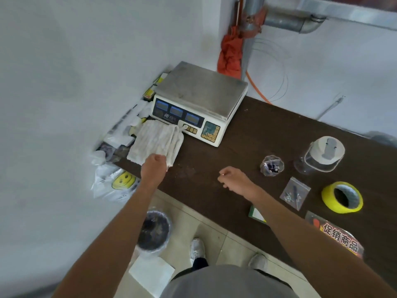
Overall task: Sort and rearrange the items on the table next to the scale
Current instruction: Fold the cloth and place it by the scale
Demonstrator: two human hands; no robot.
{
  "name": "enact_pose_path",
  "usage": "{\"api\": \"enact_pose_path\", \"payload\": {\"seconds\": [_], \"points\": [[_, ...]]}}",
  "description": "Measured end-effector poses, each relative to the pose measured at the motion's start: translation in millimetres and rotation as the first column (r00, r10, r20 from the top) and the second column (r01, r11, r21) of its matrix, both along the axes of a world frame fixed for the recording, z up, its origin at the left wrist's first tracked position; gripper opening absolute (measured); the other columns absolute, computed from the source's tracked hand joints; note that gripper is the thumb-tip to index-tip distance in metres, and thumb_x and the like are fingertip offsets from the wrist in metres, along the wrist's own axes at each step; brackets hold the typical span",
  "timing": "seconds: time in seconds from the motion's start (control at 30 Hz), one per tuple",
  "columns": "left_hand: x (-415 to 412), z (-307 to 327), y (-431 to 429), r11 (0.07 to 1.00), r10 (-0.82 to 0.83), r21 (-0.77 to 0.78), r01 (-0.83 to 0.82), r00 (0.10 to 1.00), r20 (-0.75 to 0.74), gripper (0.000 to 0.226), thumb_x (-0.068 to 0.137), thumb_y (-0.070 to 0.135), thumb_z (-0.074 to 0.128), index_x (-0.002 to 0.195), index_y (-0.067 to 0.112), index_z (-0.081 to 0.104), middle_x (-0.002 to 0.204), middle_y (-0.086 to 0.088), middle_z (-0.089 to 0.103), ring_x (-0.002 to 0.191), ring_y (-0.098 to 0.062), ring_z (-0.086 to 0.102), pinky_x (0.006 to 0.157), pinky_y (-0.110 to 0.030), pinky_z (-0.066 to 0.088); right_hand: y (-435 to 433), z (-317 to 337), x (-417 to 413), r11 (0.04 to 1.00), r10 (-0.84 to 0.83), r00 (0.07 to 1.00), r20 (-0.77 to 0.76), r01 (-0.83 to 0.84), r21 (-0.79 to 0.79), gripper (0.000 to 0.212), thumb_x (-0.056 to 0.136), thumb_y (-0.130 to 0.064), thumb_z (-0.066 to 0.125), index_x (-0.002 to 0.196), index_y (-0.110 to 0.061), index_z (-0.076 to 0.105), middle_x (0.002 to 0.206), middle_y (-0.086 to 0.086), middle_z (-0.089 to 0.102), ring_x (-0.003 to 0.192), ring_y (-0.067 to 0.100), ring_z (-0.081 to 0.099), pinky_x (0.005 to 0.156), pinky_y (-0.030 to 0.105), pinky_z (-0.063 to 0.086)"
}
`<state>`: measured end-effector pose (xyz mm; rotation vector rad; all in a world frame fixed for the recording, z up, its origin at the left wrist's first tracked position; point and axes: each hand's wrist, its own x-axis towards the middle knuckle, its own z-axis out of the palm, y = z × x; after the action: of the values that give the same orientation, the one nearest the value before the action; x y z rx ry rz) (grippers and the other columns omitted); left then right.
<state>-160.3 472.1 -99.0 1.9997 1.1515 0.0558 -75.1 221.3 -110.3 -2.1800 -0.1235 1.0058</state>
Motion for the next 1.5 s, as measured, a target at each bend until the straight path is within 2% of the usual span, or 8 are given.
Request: {"api": "enact_pose_path", "payload": {"seconds": [0.2,0.47,0.67,0.77,0.9,1.13,1.27,1.5], "points": [[3.3,-12.0,67.7,0.977,-0.081,0.184,0.108,0.986,-0.144,0.039,0.097,0.029,0.051,0.132,0.011,0.054,0.136,-0.016,0.056,0.125,-0.037,0.055,0.102,-0.044,0.044,68.7,-0.9,1.9,0.994,0.109,0.992,-0.059,-0.109,-0.004,0.054,0.086,-0.037,0.058,0.137,-0.02,0.052,0.107,0.001,0.068,0.094,0.014,0.067,0.093,0.041,0.055],[11.9,-21.6,108.4,0.975,-0.129,0.129,0.18,0.936,-0.327,0.073,0.095,0.034,0.055,0.151,-0.002,0.027,0.154,-0.022,0.035,0.14,-0.041,0.038,0.109,-0.05,0.039,125.9,-6.2,10.9,0.987,0.159,0.983,-0.091,-0.159,0.0,0.067,0.085,-0.039,0.06,0.145,-0.017,0.041,0.11,0.004,0.064,0.098,0.02,0.067,0.094,0.042,0.055],[14.4,-27.2,119.7,1.0,-0.021,0.011,0.025,0.973,-0.229,0.074,0.091,0.038,0.061,0.143,-0.007,0.037,0.133,-0.012,0.055,0.127,-0.035,0.052,0.101,-0.044,0.045,137.3,-12.7,7.2,0.993,0.118,0.981,-0.156,-0.118,0.011,0.069,0.09,-0.035,0.062,0.149,-0.011,0.036,0.124,0.007,0.059,0.104,0.02,0.064,0.091,0.037,0.055],[13.0,-29.3,118.8,0.988,0.015,-0.147,-0.042,0.983,-0.185,0.049,0.09,0.044,0.066,0.098,-0.005,0.067,0.082,-0.006,0.063,0.094,-0.031,0.065,0.08,-0.035,0.047,139.2,-16.6,4.2,0.997,0.076,0.984,-0.16,-0.07,0.042,0.066,0.09,-0.033,0.063,0.147,-0.011,0.039,0.12,0.007,0.06,0.106,0.02,0.063,0.094,0.039,0.055],[8.5,-35.3,108.5,0.96,0.059,-0.262,-0.096,0.987,-0.148,0.042,0.084,0.041,0.075,0.07,0.003,0.061,0.067,-0.005,0.058,0.078,-0.027,0.06,0.081,-0.037,0.048,141.6,-18.4,1.6,0.996,0.021,0.989,-0.148,-0.007,0.094,0.06,0.087,-0.033,0.063,0.141,-0.013,0.046,0.12,0.002,0.06,0.109,0.019,0.061,0.094,0.041,0.055],[17.7,-17.0,84.9,0.821,0.175,-0.547,-0.166,0.984,-0.035,0.036,0.08,0.019,0.075,0.112,0.006,0.063,0.102,-0.007,0.063,0.09,-0.023,0.064,0.079,-0.035,0.057,129.6,-16.0,-0.1,0.994,-0.017,0.984,-0.175,0.036,0.106,0.056,0.089,-0.031,0.061,0.14,-0.015,0.047,0.109,0.0,0.062,0.106,0.018,0.064,0.097,0.043,0.054],[28.1,0.1,64.1,0.784,0.217,-0.604,-0.145,0.975,0.048,0.043,0.075,0.019,0.074,0.115,0.009,0.062,0.112,-0.01,0.065,0.104,-0.031,0.065,0.096,-0.044,0.057,112.5,-10.7,3.7,0.994,-0.038,0.987,-0.157,0.054,0.097,0.064,0.089,-0.042,0.059,0.143,-0.013,0.043,0.108,-0.001,0.059,0.104,0.017,0.063,0.093,0.04,0.056],[56.5,48.4,8.2,0.791,0.116,-0.61,0.038,0.971,0.211,0.014,0.082,0.017,0.067,0.095,0.012,0.067,0.1,-0.009,0.066,0.091,-0.026,0.064,0.089,-0.04,0.054,72.3,9.8,24.6,0.965,-0.202,0.975,-0.098,0.215,0.15,0.075,0.092,-0.066,0.043,0.142,-0.011,0.041,0.126,0.007,0.056,0.1,0.022,0.064,0.088,0.041,0.057]]}}
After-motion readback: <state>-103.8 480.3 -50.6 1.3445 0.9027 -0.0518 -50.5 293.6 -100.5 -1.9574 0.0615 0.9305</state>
